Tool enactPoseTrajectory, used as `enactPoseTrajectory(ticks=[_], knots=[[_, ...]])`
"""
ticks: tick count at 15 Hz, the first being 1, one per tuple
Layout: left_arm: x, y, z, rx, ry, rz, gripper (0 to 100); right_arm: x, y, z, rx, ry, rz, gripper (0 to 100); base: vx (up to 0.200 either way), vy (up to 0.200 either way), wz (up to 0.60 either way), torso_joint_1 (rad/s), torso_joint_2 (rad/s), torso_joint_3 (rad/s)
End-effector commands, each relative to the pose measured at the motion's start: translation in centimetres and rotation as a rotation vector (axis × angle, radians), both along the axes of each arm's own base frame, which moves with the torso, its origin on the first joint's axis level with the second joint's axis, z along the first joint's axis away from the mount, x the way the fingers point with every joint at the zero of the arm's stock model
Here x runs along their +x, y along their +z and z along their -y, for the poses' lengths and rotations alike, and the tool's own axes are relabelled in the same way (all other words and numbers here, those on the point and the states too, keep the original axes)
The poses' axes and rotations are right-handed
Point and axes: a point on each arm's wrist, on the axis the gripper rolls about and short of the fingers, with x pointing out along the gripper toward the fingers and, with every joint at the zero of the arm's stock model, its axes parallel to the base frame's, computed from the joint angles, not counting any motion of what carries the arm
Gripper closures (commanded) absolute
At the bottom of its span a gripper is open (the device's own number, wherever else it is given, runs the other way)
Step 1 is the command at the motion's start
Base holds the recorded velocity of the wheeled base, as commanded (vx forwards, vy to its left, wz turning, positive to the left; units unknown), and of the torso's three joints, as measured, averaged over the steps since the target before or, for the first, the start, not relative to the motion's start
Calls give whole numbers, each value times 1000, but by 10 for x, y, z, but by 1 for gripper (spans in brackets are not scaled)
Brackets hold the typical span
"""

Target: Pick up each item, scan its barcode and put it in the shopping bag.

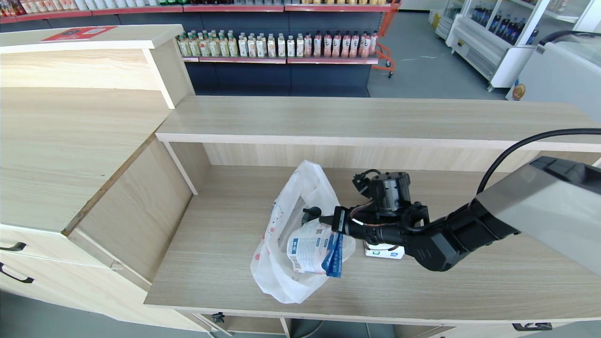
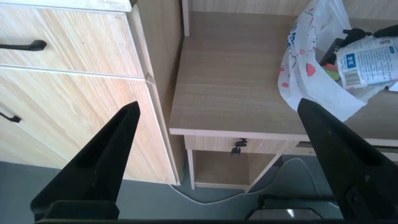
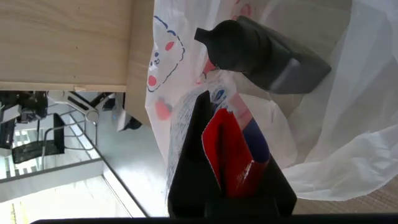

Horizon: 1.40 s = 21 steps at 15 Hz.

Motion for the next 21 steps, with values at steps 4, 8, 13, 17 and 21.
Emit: enactPoseTrajectory(ticks=[4, 8, 13, 17, 21], knots=[[0, 0, 0, -1, 0, 1, 0, 6, -12, -1, -17, -8, -8, 100, 0, 0, 0, 0, 0, 0], [0, 0, 0, -1, 0, 1, 0, 18, -24, -10, -39, -43, 3, 100, 0, 0, 0, 0, 0, 0], [0, 0, 0, 1, 0, 1, 0, 14, -27, -16, -84, 5, 51, 100, 0, 0, 0, 0, 0, 0], [0, 0, 0, -1, 0, 1, 0, 16, -27, -17, -85, 11, 59, 0, 0, 0, 0, 0, 0, 0], [0, 0, 0, -1, 1, 1, 0, 15, -14, -18, -33, 29, 56, 0, 0, 0, 0, 0, 0, 0]])
